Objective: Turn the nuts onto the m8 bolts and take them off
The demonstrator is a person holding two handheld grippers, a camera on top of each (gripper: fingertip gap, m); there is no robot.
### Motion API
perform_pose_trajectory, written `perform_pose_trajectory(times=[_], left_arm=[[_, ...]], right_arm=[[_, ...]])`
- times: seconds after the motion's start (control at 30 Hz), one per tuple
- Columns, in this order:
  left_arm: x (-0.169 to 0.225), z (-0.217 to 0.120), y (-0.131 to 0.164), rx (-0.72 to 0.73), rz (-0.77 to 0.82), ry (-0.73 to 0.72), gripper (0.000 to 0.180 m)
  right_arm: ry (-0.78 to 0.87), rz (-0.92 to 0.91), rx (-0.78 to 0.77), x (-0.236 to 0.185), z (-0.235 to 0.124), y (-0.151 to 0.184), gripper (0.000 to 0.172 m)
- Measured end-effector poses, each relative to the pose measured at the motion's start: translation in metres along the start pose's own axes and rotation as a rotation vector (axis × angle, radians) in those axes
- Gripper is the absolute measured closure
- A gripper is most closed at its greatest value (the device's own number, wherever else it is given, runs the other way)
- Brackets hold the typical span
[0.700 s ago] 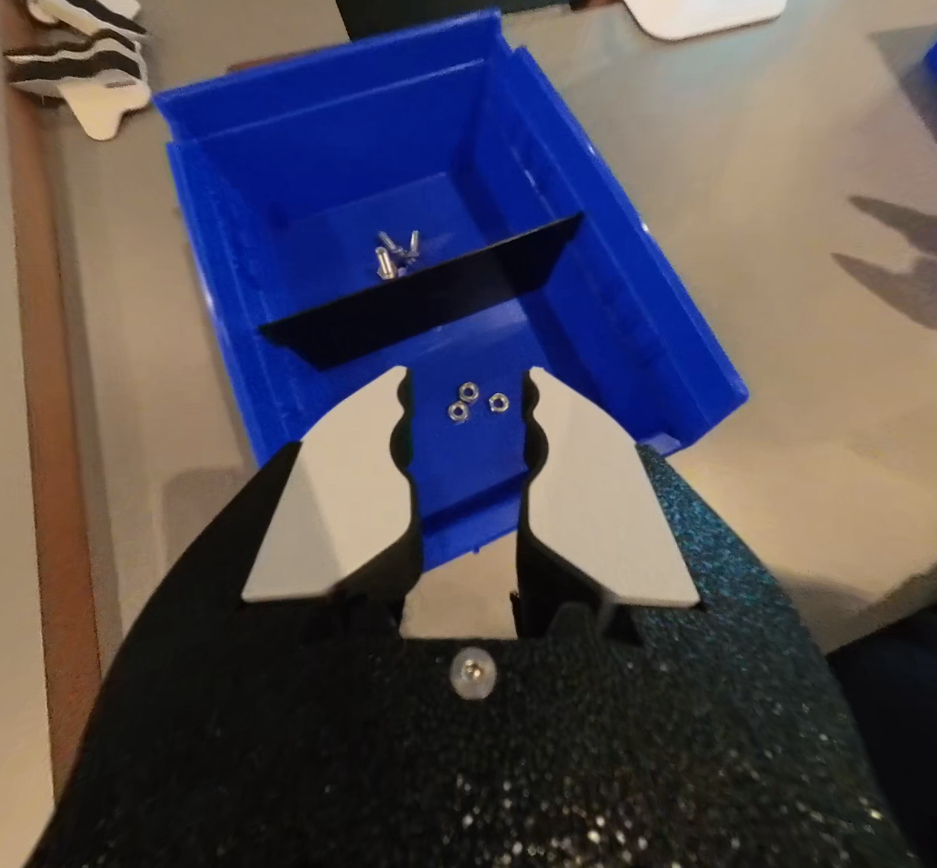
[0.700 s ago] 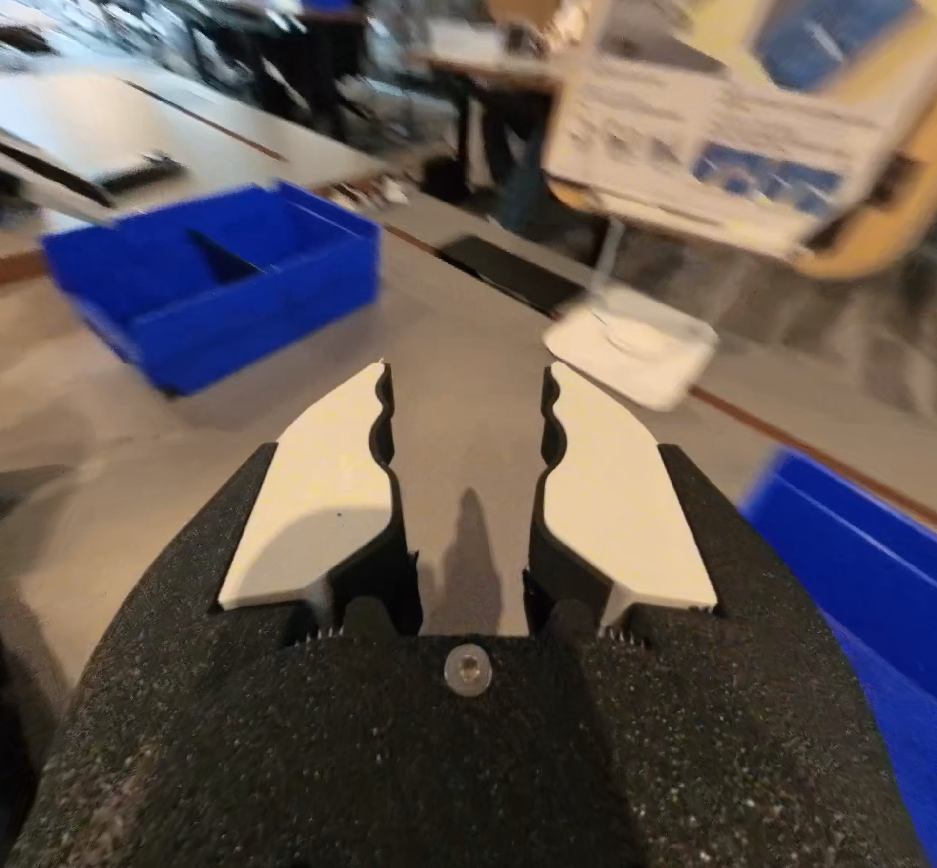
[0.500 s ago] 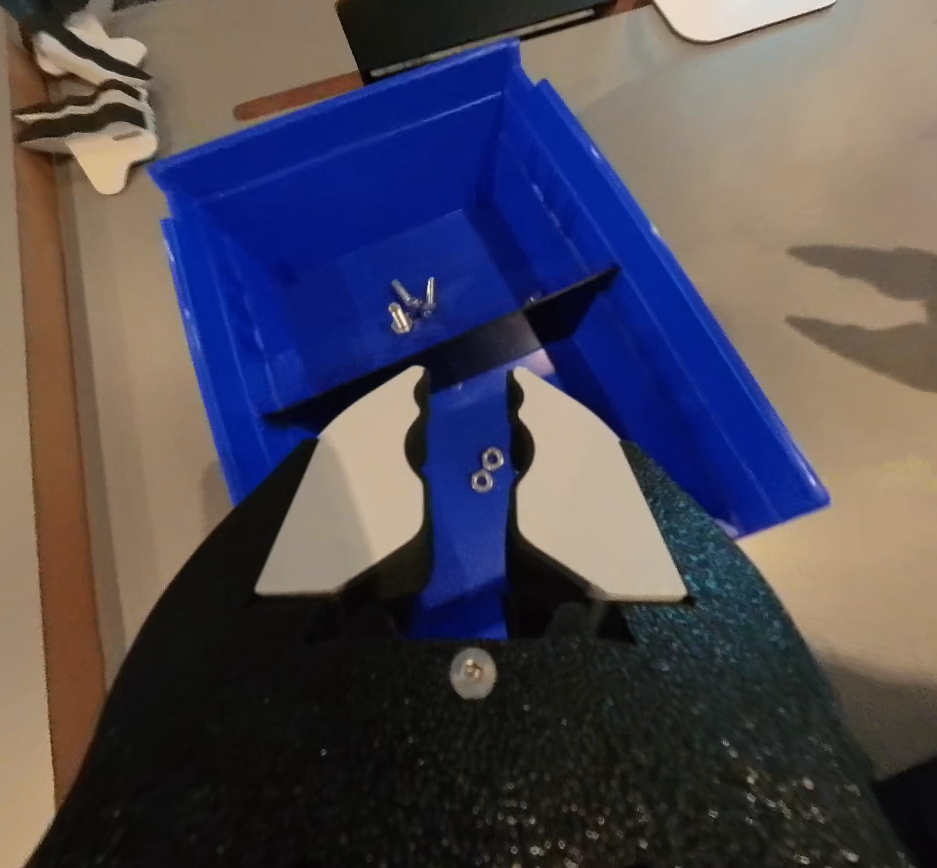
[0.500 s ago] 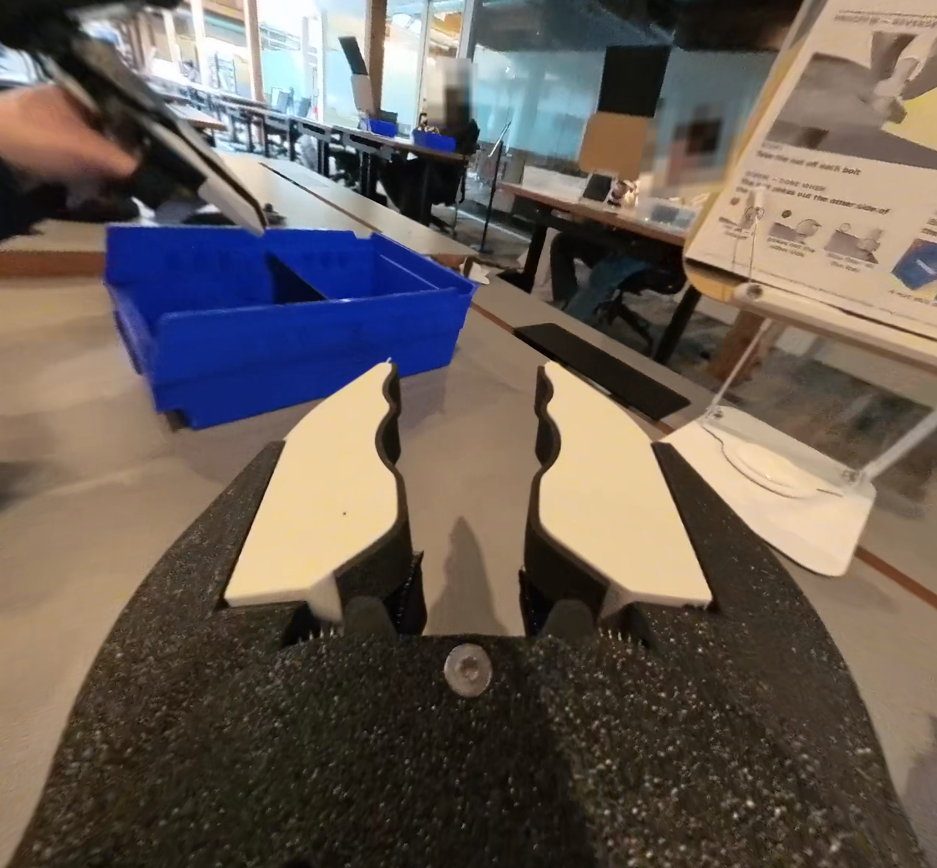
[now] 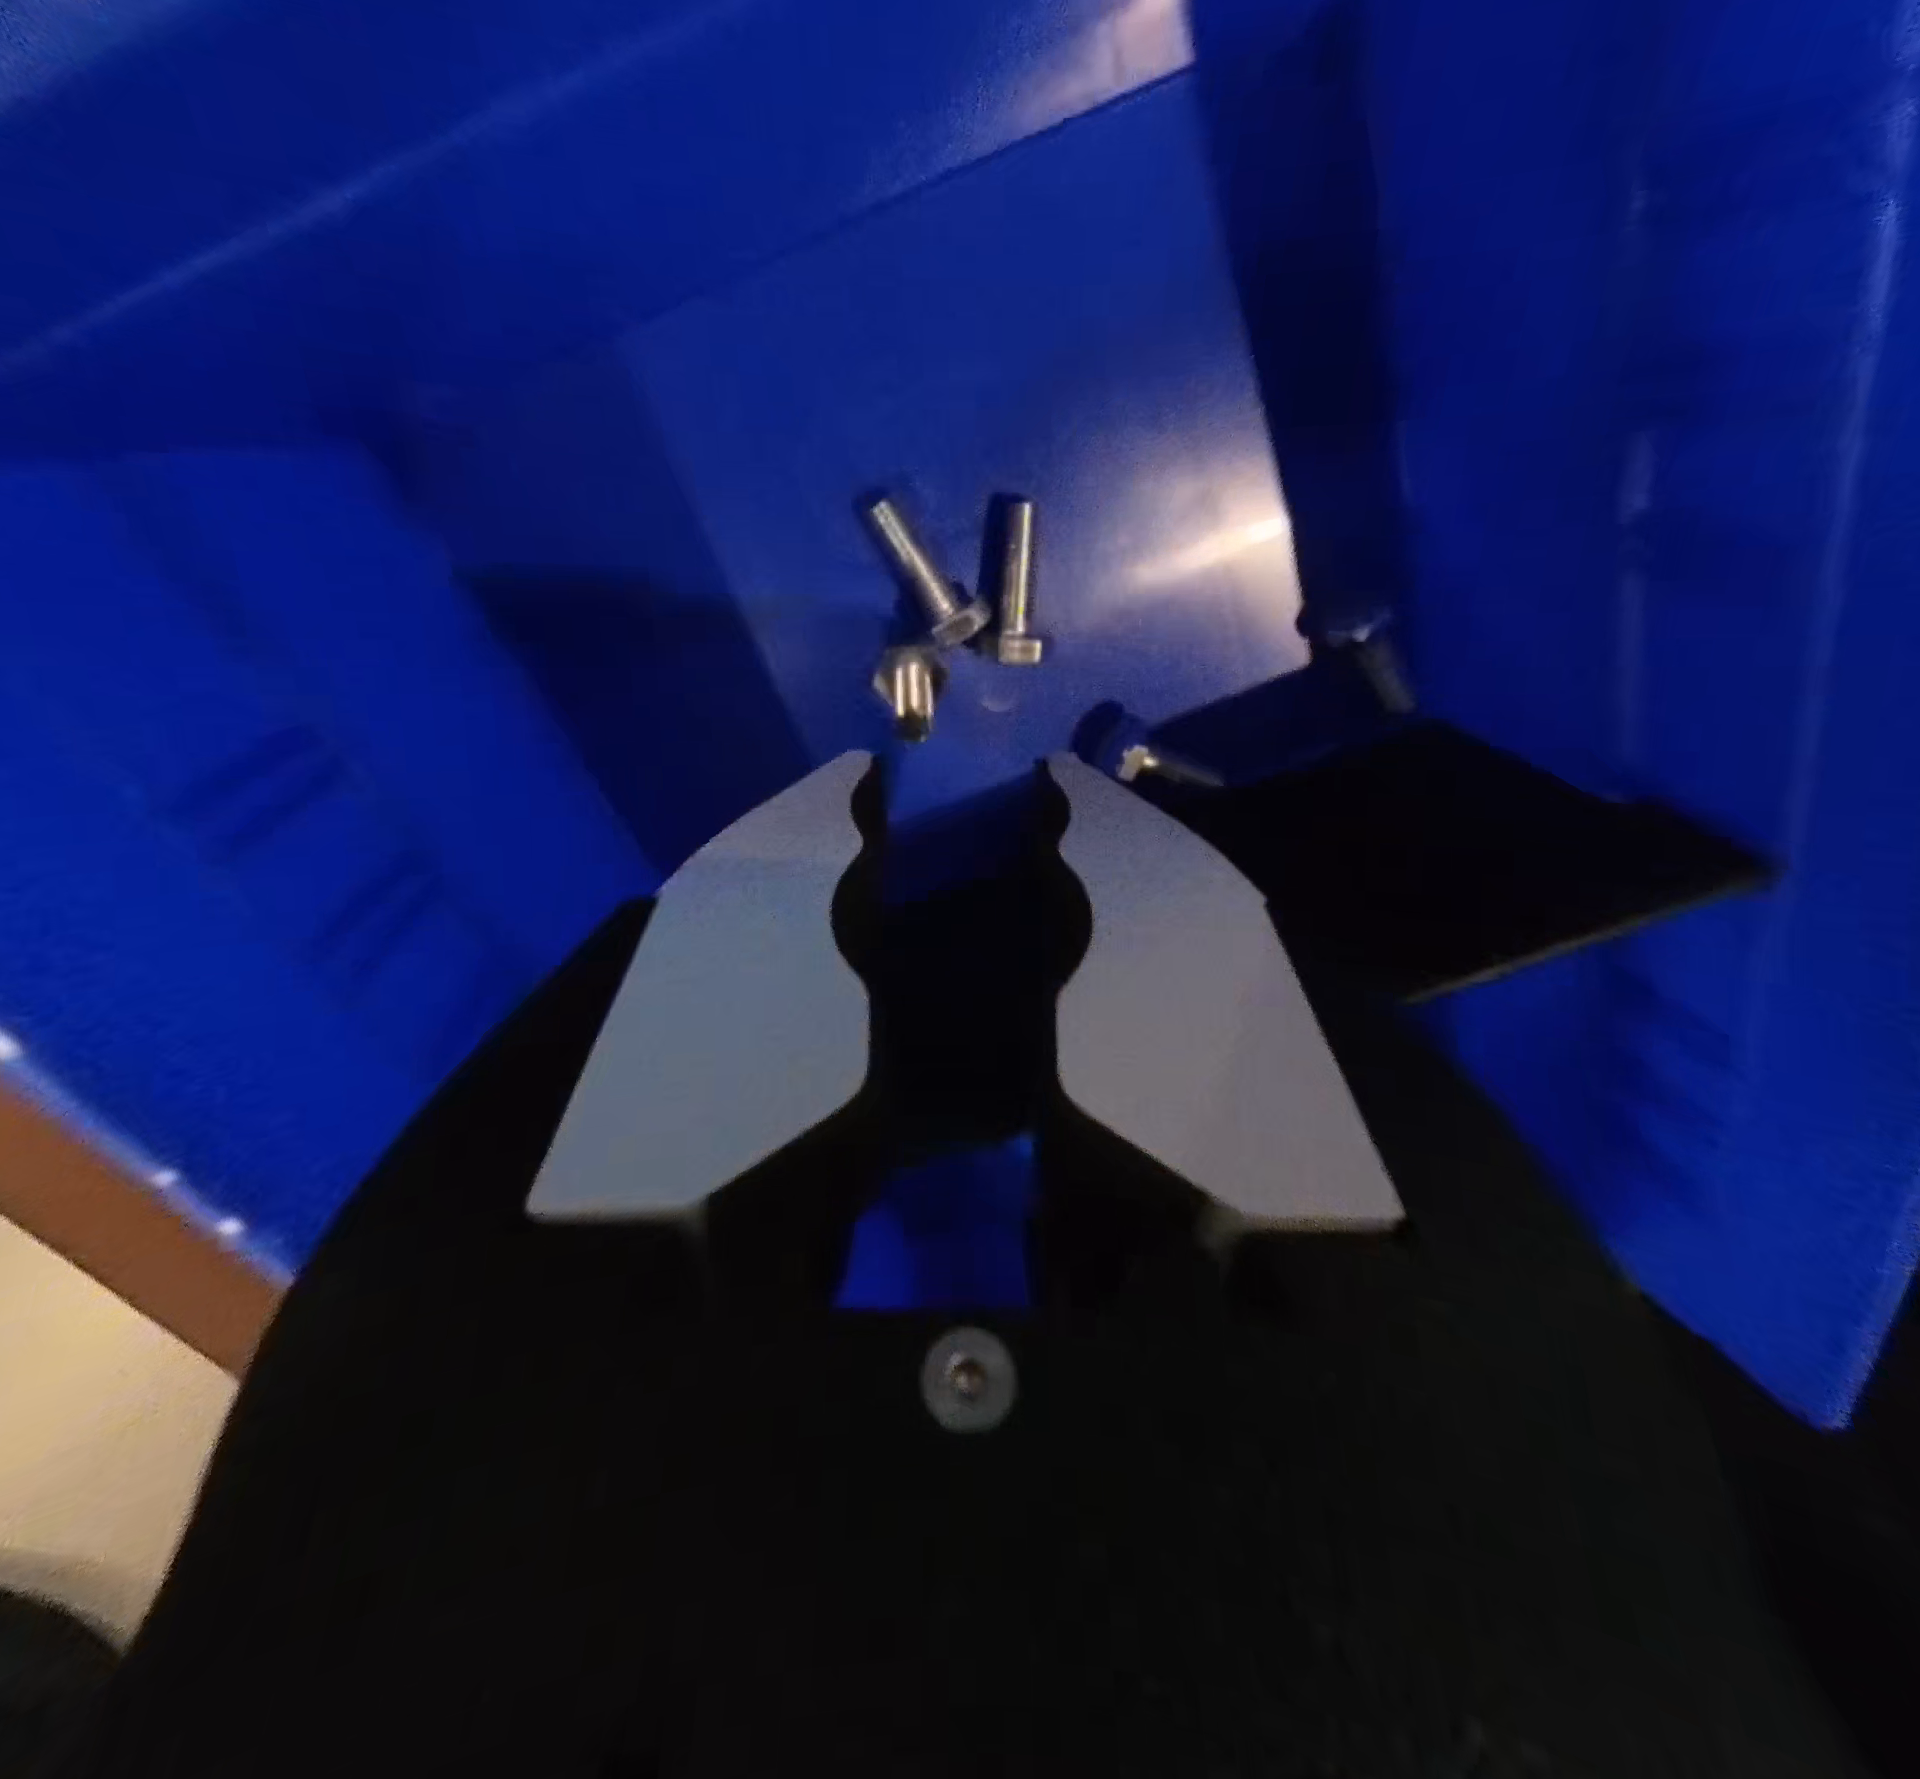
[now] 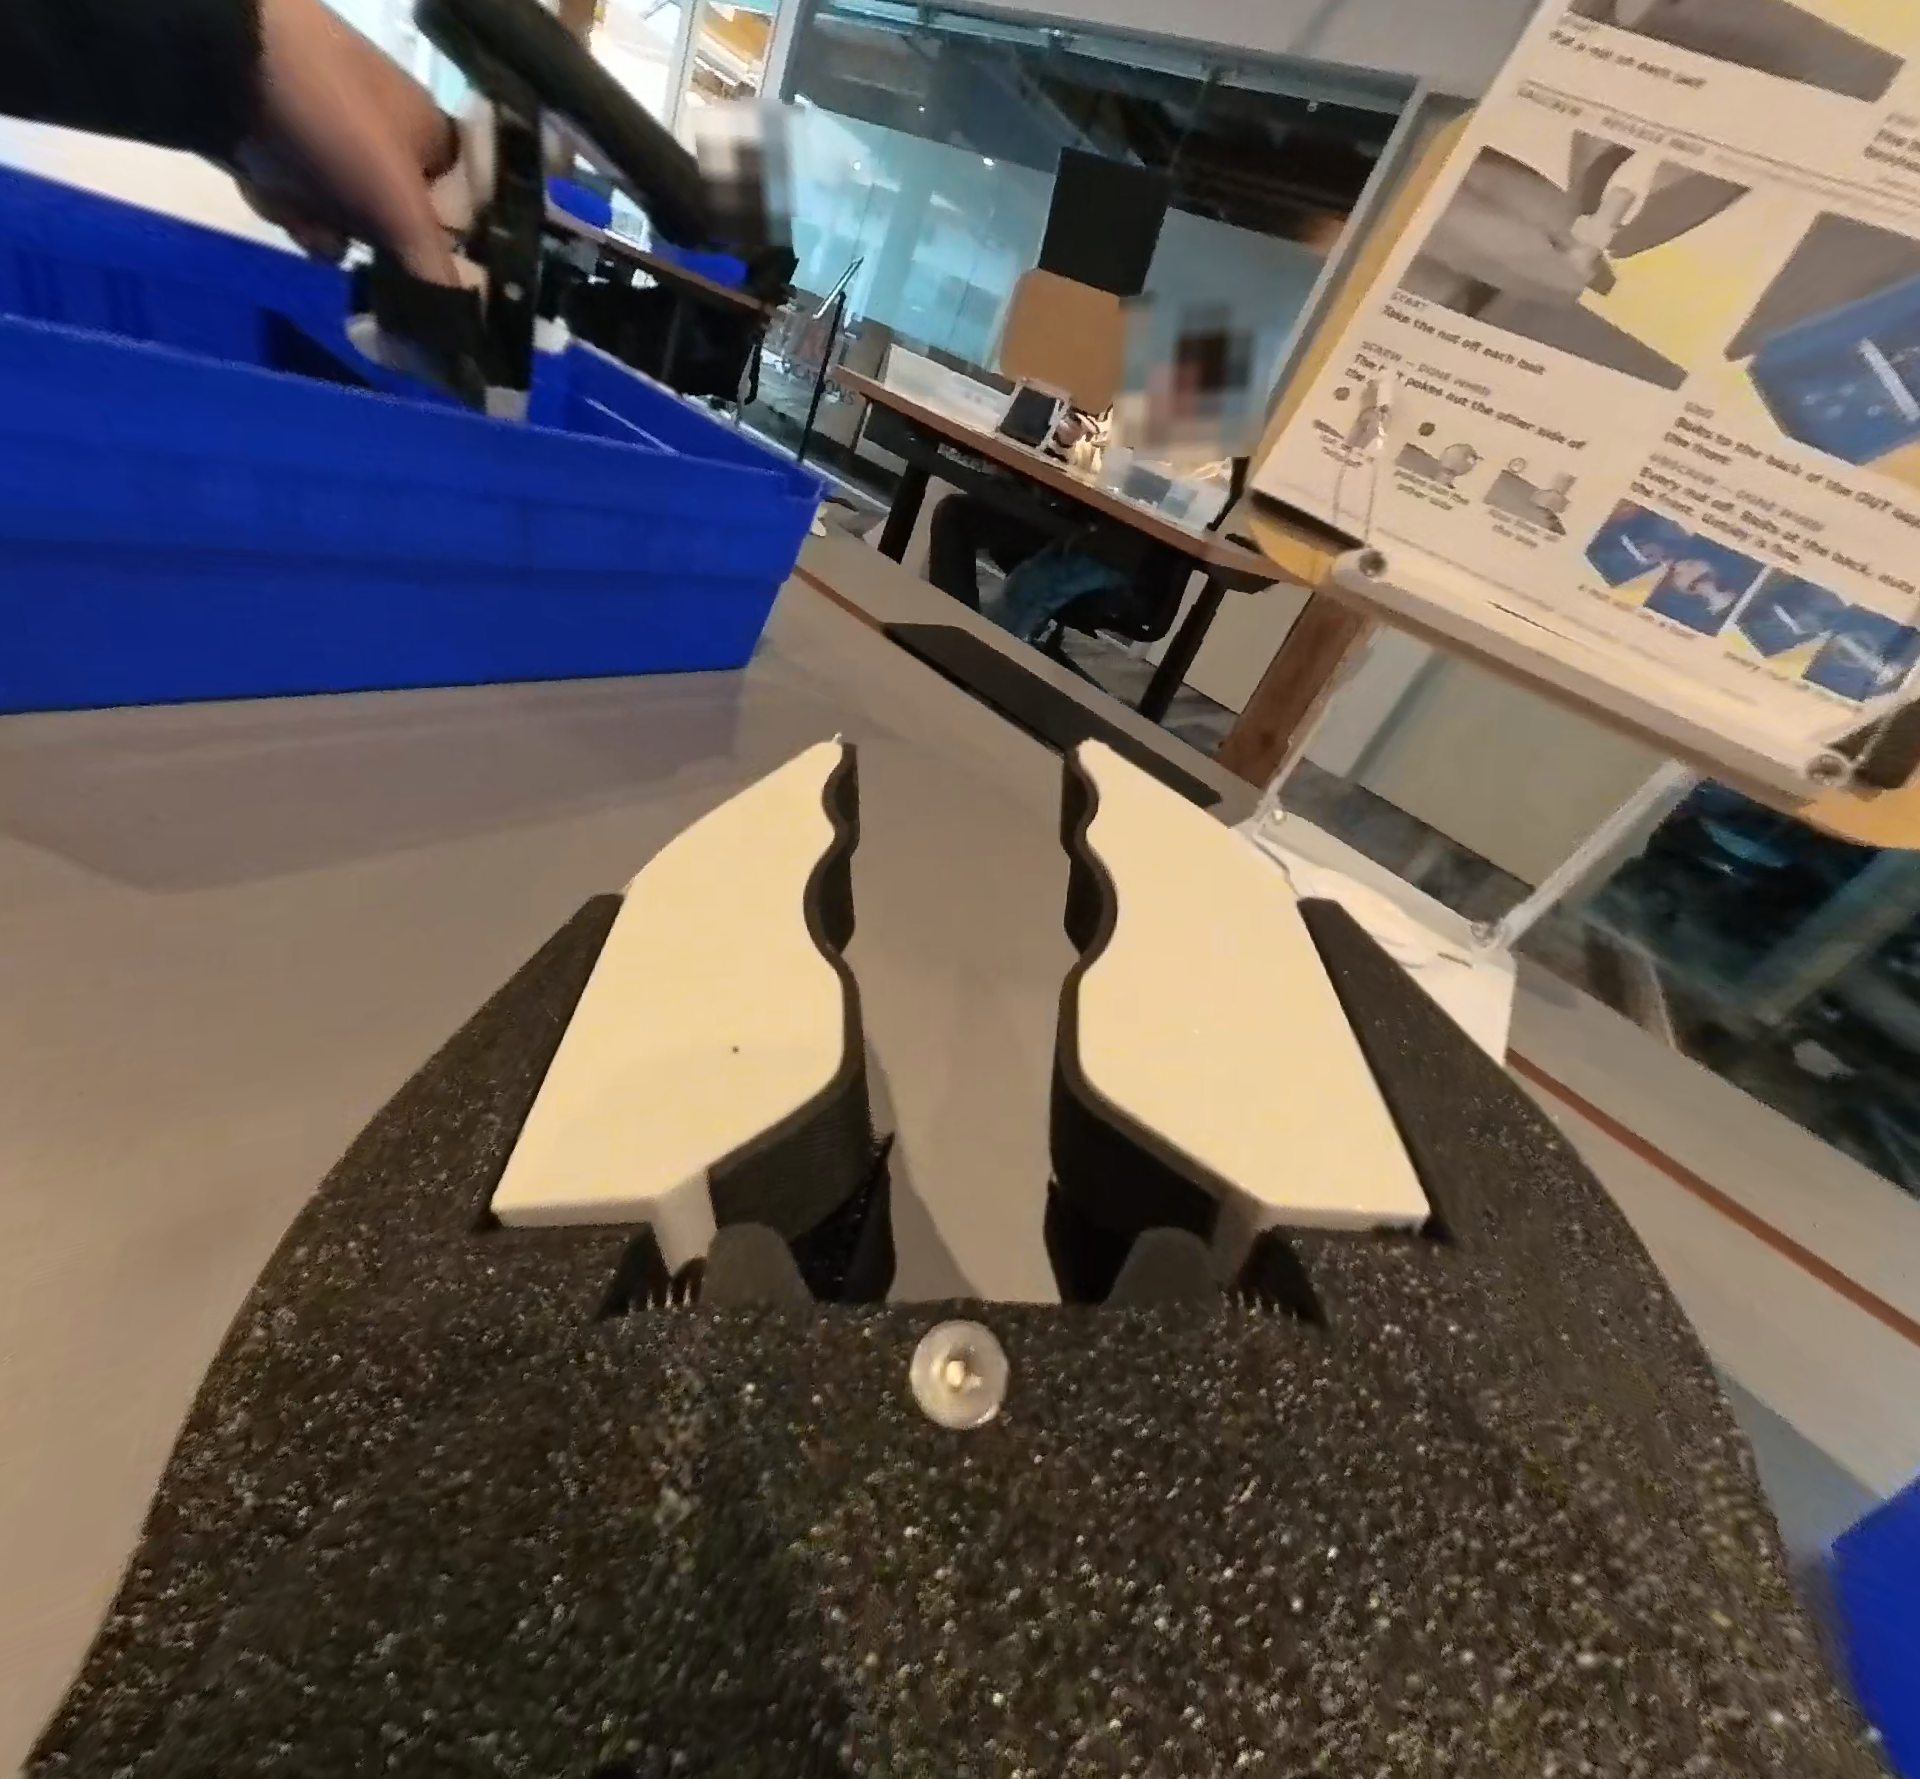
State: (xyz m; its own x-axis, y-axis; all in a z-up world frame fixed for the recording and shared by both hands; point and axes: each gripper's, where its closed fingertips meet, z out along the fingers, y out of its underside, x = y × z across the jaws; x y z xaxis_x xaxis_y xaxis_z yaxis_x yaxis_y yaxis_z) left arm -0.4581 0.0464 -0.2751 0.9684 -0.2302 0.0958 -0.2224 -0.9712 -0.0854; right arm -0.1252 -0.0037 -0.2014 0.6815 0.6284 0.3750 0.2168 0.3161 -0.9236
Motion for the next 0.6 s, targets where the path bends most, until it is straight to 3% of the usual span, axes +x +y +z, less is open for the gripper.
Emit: perform_pose_trajectory(times=[0.33, 0.47, 0.6], left_arm=[[-0.009, 0.015, -0.003, -0.075, -0.012, -0.034, 0.172], [0.002, -0.027, -0.022, 0.097, 0.026, -0.086, 0.172], [0.066, -0.092, -0.041, 0.342, 0.192, -0.093, 0.173]], right_arm=[[-0.026, -0.059, -0.005, -0.010, 0.004, 0.001, 0.137], [-0.001, -0.025, 0.003, -0.003, 0.004, 0.001, 0.137], [0.022, -0.002, 0.013, 0.003, 0.003, 0.000, 0.138]])
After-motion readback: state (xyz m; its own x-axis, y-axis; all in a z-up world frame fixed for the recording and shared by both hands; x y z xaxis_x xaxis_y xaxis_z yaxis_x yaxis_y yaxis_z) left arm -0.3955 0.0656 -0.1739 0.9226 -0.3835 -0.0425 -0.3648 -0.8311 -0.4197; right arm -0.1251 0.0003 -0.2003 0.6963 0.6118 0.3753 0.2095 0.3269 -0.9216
